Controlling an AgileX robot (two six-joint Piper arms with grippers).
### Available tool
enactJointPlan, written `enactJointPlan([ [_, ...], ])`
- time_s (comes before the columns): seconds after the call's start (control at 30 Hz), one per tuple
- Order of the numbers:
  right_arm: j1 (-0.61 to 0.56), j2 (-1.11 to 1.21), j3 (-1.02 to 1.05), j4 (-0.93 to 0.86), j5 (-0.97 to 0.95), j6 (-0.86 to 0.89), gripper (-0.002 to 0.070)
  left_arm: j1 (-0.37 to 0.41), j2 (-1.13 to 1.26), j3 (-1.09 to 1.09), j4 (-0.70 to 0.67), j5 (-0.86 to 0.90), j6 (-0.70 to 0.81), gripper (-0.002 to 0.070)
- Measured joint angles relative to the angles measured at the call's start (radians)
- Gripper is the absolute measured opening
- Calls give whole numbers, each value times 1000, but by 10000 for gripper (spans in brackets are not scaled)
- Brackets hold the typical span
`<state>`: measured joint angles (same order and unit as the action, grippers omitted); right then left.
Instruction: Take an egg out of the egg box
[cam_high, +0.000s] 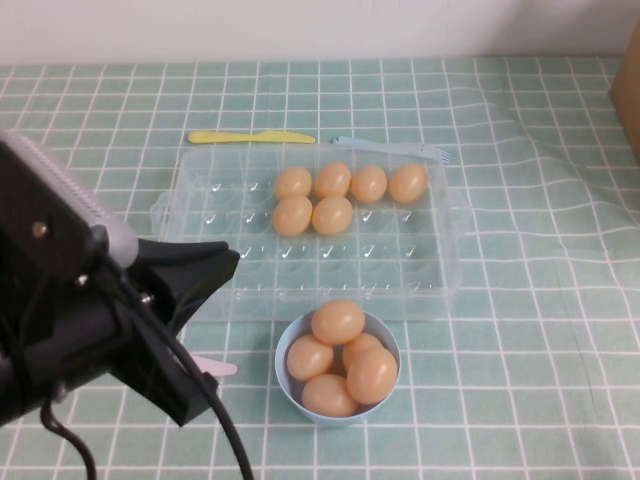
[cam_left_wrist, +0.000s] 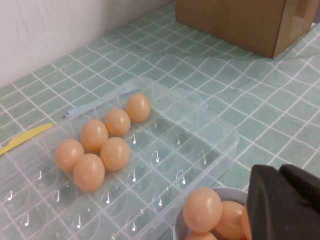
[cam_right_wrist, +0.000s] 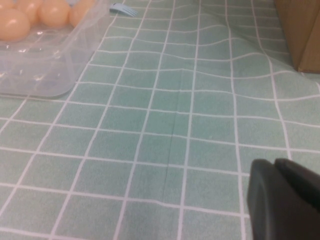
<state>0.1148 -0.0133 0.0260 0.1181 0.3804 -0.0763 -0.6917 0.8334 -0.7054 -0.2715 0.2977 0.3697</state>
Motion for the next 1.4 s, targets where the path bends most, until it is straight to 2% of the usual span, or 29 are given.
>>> enactJointPlan([
  [0.27, 0, 0, 0, 0, 0, 0, -17, 1, -34, 89, 0, -102, 35, -2],
  [0.4, 0, 0, 0, 0, 0, 0, -17, 39, -149, 209, 0, -214, 65, -2],
  [0.6, 0, 0, 0, 0, 0, 0, -17, 225, -455, 473, -8, -452, 70, -2],
  [0.77, 0, 0, 0, 0, 0, 0, -17, 392, -711, 650, -10, -493, 24, -2],
  [0.9, 0, 0, 0, 0, 0, 0, -17, 525, -832, 722, 31, -457, -60, -2],
  [1.03, 0, 0, 0, 0, 0, 0, -17, 614, -844, 728, 164, -372, -204, -2],
  [1.17, 0, 0, 0, 0, 0, 0, -17, 628, -844, 728, 227, -248, -261, -2],
  [1.4, 0, 0, 0, 0, 0, 0, -17, 628, -844, 729, 239, 11, -282, -2],
])
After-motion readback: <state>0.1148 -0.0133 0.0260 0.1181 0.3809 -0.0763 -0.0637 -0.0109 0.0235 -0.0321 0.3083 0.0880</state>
